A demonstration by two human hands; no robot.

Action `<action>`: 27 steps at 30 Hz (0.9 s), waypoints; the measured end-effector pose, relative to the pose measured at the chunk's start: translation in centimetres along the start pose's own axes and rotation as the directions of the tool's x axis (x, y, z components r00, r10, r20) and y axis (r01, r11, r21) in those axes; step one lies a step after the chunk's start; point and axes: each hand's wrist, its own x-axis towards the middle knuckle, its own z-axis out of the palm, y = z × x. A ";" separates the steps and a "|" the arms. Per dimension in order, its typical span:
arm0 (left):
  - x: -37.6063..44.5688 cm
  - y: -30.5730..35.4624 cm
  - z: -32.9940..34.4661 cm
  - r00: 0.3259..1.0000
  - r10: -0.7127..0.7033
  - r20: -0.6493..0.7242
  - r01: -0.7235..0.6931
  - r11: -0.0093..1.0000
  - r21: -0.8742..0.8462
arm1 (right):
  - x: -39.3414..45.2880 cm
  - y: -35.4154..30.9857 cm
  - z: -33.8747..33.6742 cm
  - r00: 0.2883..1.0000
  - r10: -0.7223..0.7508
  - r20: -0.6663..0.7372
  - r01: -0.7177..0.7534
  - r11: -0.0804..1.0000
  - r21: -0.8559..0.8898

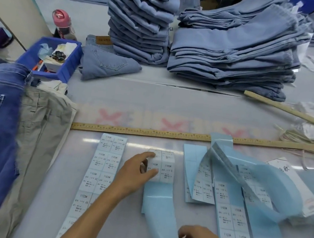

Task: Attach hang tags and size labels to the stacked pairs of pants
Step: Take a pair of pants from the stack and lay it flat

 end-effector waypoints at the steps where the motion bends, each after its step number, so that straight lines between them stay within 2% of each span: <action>1: -0.4 -0.1 -0.1 1.000 0.016 0.008 -0.017 0.995 0.101 | 0.1 0.4 -0.7 0.999 -0.011 -0.041 0.010 1.000 -0.018; 3: -1.1 -0.4 -0.1 0.998 0.044 0.035 -0.053 0.930 0.363 | 0.6 1.0 -2.2 0.996 -0.046 -0.077 0.040 0.996 -0.083; 5: -1.6 -0.7 0.1 0.994 0.075 0.077 -0.106 0.782 0.614 | 1.2 1.2 -3.1 0.986 -0.076 -0.145 0.046 0.978 -0.201; 6: -1.8 -0.9 0.3 0.992 0.086 0.090 -0.124 0.734 0.668 | 1.7 1.3 -3.3 0.972 -0.111 -0.206 0.052 0.961 -0.272; 8: -2.0 -1.1 0.7 0.991 0.108 0.079 -0.133 0.724 0.677 | 2.4 1.0 -3.3 0.935 -0.186 -0.303 0.073 0.934 -0.350; 13: -2.4 -0.9 1.7 0.975 0.224 0.006 -0.175 0.743 0.646 | 3.7 -0.7 0.2 0.960 -0.153 -0.234 0.119 0.981 -0.153; 16: -2.4 -0.4 2.1 0.916 0.396 0.066 -0.325 0.635 0.701 | 4.3 -0.6 2.2 0.949 -0.106 -0.297 0.117 0.993 0.021; 18: -2.4 -0.6 2.5 0.854 0.507 0.120 -0.432 0.561 0.707 | 4.5 -0.2 2.8 0.937 0.004 -0.349 0.084 0.968 0.235; 19: -2.4 -0.7 2.7 0.829 0.539 0.150 -0.481 0.549 0.683 | 4.4 0.0 3.0 0.929 0.071 -0.364 0.077 0.924 0.376; 21: -2.1 -0.7 3.2 0.802 0.556 0.219 -0.560 0.570 0.602 | 4.2 0.3 3.4 0.922 0.184 -0.341 0.063 0.797 0.601; 22: -1.8 -0.5 3.5 0.793 0.552 0.258 -0.588 0.580 0.565 | 4.0 0.4 3.6 0.920 0.225 -0.322 0.046 0.753 0.656; 24: -0.9 0.1 4.0 0.780 0.523 0.343 -0.620 0.578 0.530 | 3.7 0.8 4.0 0.917 0.271 -0.291 0.005 0.723 0.691; 27: 0.3 0.4 4.5 0.784 0.450 0.428 -0.621 0.537 0.572 | 3.4 0.8 4.2 0.940 0.247 -0.237 -0.019 0.728 0.685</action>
